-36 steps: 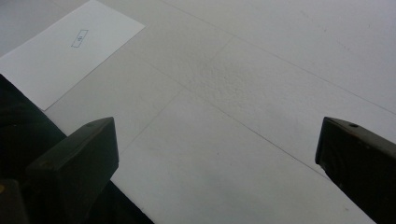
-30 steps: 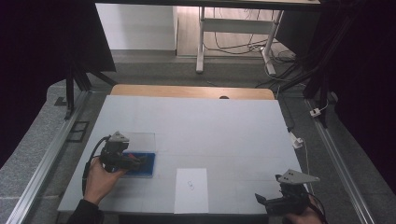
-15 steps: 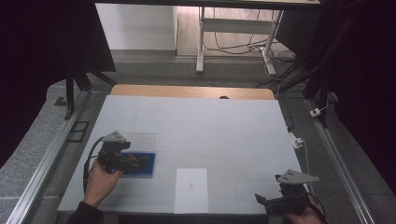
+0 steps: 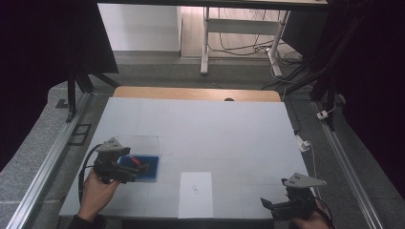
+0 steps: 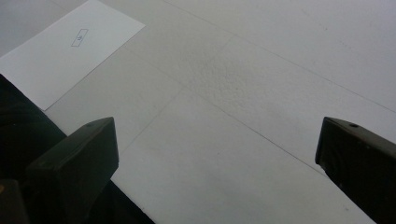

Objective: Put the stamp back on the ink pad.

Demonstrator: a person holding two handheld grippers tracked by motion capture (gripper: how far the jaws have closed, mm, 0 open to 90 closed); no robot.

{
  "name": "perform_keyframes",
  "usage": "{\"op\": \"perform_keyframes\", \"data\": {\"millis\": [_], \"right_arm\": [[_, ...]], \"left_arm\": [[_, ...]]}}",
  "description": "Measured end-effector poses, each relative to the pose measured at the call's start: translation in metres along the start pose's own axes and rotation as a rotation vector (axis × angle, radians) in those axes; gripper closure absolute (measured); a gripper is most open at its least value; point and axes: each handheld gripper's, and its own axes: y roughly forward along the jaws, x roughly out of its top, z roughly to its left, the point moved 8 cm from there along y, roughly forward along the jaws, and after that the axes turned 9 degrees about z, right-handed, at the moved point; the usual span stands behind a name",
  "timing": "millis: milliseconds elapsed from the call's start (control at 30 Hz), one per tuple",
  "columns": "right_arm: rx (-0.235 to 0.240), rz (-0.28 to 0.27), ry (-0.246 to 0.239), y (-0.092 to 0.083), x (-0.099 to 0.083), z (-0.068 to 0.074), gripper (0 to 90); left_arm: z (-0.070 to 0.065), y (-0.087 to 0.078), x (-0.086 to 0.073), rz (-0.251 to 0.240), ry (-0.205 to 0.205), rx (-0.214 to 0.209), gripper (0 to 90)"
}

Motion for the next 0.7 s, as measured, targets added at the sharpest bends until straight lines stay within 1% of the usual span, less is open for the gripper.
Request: {"op": "perform_keyframes", "data": {"millis": [433, 700], "right_arm": [[0.001, 0.002, -0.002, 0.000, 0.000, 0.000, 0.0], [0.002, 0.001, -0.002, 0.000, 0.000, 0.000, 0.0]], "left_arm": [[-0.005, -0.011, -0.011, -0.018, -0.001, 0.004, 0.0], [-0.006, -0.020, -0.024, -0.020, -0.015, 0.010, 0.0]]}}
